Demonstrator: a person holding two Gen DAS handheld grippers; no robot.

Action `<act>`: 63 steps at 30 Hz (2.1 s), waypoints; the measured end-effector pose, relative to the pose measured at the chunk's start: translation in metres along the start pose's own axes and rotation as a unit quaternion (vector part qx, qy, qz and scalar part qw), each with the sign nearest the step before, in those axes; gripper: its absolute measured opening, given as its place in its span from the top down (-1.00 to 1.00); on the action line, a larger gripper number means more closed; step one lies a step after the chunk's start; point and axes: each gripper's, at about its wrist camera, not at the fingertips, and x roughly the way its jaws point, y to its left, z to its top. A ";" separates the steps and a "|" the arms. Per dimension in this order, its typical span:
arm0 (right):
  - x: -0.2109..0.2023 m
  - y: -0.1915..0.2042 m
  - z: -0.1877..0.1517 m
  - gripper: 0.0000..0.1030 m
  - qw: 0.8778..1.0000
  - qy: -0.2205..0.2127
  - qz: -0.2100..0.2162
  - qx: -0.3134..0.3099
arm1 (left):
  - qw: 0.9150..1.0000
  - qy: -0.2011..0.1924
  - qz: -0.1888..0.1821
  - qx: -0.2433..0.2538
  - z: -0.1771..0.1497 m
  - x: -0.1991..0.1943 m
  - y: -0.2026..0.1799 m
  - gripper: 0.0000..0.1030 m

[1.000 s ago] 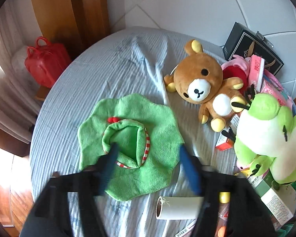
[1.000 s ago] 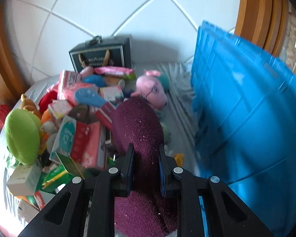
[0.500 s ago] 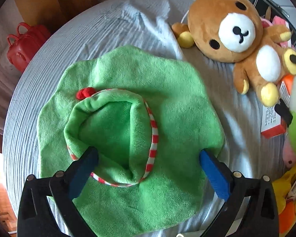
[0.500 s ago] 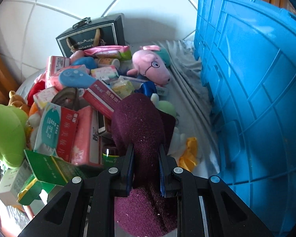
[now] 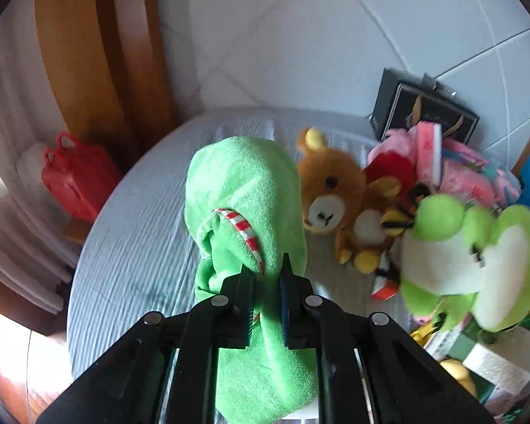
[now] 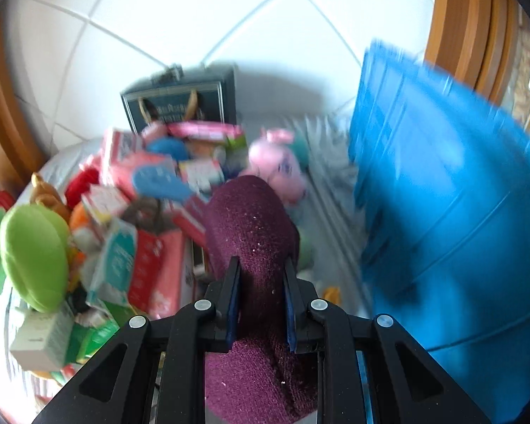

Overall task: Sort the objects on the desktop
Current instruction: 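Lift both cloths into the blue crate and open both tools to release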

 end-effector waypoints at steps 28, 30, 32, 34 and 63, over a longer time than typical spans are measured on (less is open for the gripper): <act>-0.180 -0.241 0.058 0.61 0.988 -0.113 -0.102 0.007 | 0.905 -0.125 -0.324 0.244 0.123 -0.245 -0.550 0.78; -0.169 -0.272 0.061 0.61 0.990 -0.098 -0.104 0.002 | 0.900 -0.114 -0.330 0.259 0.119 -0.247 -0.600 0.78; -0.160 -0.301 0.061 0.61 0.991 -0.081 -0.106 -0.005 | 0.898 -0.095 -0.332 0.274 0.114 -0.239 -0.652 0.78; -0.140 -0.327 0.063 0.61 0.993 -0.056 -0.104 -0.013 | 0.897 -0.073 -0.321 0.294 0.102 -0.226 -0.696 0.78; 0.052 -0.415 0.036 0.54 0.988 0.141 0.058 0.010 | 0.914 0.154 -0.105 0.361 0.024 -0.047 -0.855 -0.96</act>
